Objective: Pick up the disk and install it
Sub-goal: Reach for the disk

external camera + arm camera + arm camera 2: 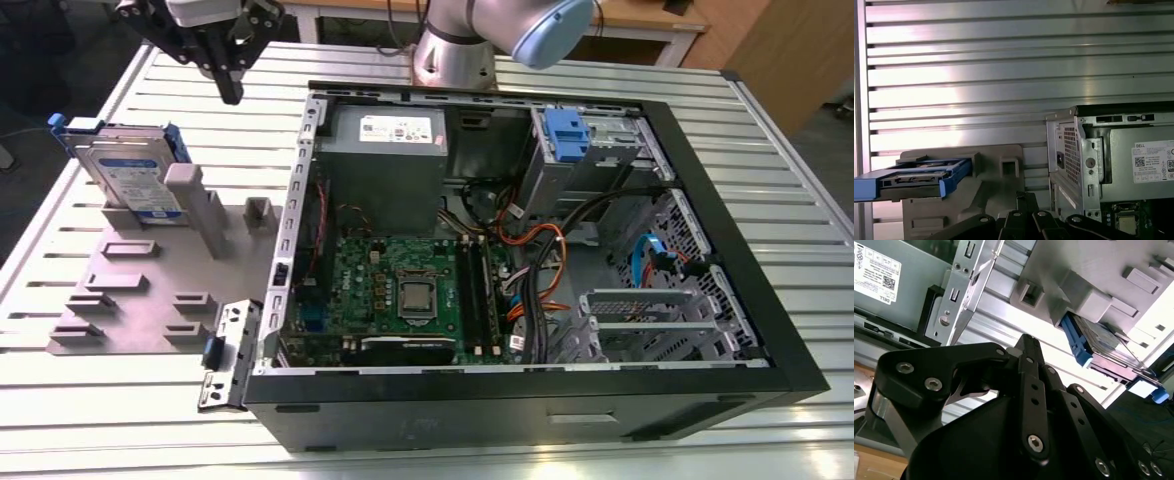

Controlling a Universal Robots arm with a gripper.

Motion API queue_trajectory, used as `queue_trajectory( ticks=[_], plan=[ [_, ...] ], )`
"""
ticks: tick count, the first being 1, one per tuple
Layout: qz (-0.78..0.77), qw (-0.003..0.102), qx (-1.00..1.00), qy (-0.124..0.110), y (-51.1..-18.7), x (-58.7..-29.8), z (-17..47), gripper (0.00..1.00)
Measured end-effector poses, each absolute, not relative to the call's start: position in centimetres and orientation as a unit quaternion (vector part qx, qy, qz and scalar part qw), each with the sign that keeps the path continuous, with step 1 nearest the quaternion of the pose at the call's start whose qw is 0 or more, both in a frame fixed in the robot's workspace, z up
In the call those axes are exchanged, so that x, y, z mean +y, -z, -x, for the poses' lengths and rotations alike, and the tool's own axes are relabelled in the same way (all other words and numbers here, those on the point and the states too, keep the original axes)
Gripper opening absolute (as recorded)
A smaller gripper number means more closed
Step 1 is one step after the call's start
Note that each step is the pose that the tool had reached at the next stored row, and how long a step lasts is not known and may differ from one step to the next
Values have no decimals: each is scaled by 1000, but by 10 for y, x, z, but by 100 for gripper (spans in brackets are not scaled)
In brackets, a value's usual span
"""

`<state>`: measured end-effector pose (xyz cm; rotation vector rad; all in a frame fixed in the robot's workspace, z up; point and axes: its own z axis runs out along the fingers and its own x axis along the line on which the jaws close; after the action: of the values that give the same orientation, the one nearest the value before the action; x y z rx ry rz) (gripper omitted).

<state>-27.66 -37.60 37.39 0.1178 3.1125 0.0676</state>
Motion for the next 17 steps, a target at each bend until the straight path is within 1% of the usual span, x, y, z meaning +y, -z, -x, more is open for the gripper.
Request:
queue_trajectory(
  ticks=[17],
  plan=[
    [-38,13,999,-22,-369,-375,310,11]
  ],
)
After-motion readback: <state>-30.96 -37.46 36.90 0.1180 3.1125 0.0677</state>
